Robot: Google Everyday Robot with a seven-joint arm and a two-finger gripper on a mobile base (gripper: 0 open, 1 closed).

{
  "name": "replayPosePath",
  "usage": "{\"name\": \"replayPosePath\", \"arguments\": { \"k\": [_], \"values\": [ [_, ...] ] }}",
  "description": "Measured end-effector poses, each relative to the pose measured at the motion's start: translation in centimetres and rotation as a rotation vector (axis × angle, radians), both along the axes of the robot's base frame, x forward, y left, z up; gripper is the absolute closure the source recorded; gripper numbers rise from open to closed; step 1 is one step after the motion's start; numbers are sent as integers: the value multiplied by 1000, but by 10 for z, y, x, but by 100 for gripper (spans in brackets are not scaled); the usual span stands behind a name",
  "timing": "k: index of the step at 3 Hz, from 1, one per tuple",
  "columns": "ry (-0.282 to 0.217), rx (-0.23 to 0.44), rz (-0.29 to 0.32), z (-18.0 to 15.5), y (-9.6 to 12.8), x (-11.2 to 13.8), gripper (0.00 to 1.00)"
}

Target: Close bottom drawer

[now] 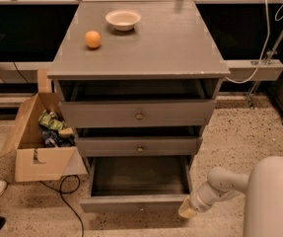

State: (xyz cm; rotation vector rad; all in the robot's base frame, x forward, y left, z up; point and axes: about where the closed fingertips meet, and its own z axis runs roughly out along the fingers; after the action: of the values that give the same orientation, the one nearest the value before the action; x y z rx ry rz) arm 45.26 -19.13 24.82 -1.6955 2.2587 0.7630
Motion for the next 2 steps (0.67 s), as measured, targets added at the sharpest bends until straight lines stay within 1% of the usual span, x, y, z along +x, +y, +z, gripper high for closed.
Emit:
{"name": "replayPosePath", "arguments": {
  "k": [1,2],
  "values": [
    [-58,-47,22,-40,-14,7,100],
    [-137,-49,80,-66,-16,16,100]
  ]
}}
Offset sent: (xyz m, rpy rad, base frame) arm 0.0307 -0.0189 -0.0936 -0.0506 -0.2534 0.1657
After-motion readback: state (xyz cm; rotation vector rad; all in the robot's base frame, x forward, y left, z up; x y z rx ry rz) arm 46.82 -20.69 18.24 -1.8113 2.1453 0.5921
